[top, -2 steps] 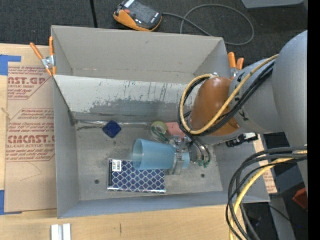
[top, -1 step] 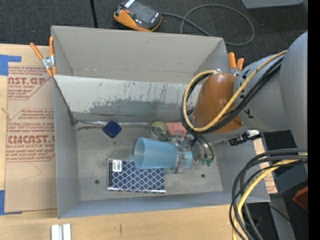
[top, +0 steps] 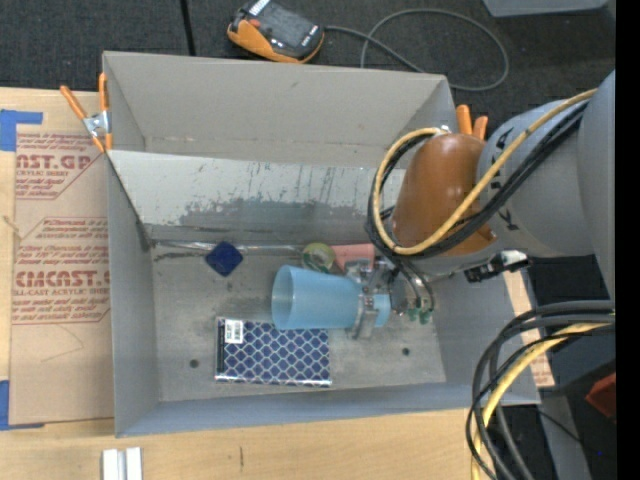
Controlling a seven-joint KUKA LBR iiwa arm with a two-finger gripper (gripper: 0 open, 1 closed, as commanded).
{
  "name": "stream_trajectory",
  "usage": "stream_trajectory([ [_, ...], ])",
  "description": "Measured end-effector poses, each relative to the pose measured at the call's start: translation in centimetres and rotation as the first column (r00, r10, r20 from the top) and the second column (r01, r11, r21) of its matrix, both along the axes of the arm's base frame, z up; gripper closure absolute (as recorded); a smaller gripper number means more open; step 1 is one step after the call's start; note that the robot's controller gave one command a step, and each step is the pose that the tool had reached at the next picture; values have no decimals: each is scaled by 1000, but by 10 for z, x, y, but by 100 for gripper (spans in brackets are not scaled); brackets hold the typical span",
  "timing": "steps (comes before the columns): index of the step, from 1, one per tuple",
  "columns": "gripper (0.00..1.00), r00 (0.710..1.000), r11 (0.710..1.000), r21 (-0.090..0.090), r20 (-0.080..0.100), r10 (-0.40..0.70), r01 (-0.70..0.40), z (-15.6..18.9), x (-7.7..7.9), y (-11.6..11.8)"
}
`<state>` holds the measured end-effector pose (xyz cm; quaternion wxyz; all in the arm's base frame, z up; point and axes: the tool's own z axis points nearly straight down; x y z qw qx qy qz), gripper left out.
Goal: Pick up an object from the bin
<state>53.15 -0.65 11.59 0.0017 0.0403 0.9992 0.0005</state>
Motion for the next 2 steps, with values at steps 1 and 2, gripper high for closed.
stream_trajectory([
  [1, 100, 1000, 1000, 0, 5, 0, 0, 16, 1, 0],
  [2, 100, 1000, 1000, 0, 4, 0, 0, 23, 1, 0],
])
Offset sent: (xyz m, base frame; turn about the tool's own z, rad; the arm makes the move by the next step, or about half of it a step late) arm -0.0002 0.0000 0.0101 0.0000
